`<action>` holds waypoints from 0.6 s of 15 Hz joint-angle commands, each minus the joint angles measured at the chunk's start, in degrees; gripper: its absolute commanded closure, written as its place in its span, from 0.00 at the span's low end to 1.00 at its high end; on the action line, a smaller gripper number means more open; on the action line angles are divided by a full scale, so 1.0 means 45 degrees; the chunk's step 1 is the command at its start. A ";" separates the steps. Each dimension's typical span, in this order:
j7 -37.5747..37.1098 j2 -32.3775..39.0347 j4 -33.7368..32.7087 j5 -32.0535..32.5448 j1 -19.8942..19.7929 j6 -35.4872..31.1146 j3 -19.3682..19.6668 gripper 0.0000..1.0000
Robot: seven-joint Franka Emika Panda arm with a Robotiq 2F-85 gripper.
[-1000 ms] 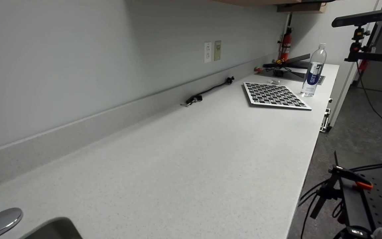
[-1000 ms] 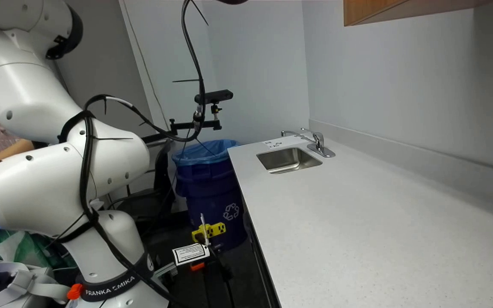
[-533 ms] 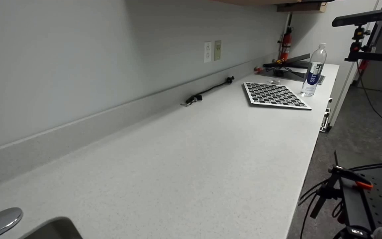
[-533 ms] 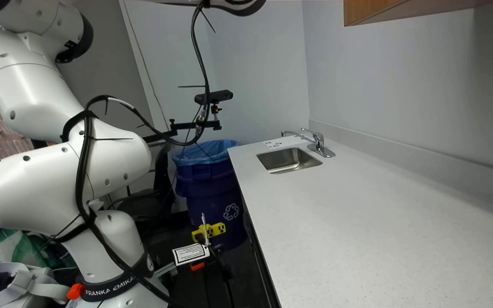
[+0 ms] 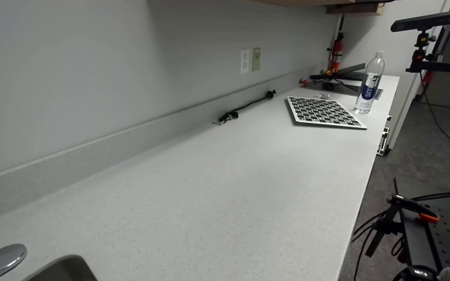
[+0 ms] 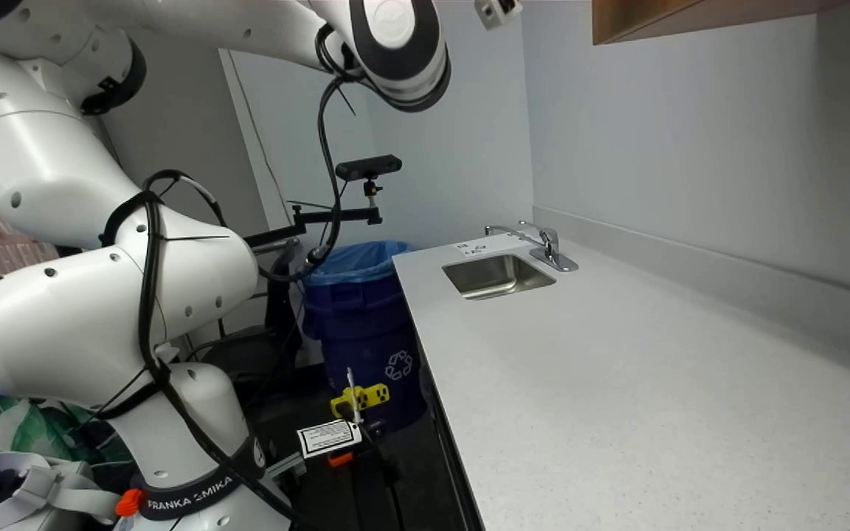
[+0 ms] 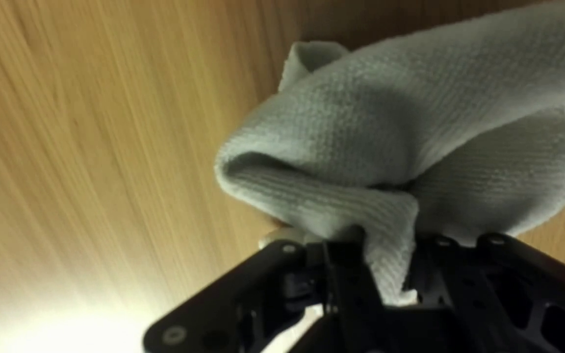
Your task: Get the white cloth from the countertop, use it to wipe the cabinet on top, then put it back on the table
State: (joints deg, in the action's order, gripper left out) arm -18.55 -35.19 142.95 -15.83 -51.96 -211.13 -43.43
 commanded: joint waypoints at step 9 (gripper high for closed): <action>0.0273 0.1534 0.2258 0.0798 0.1644 0.3116 0.0352 0.97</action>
State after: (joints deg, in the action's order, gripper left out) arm -17.79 -31.29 153.85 -14.40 -47.39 -203.66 -43.90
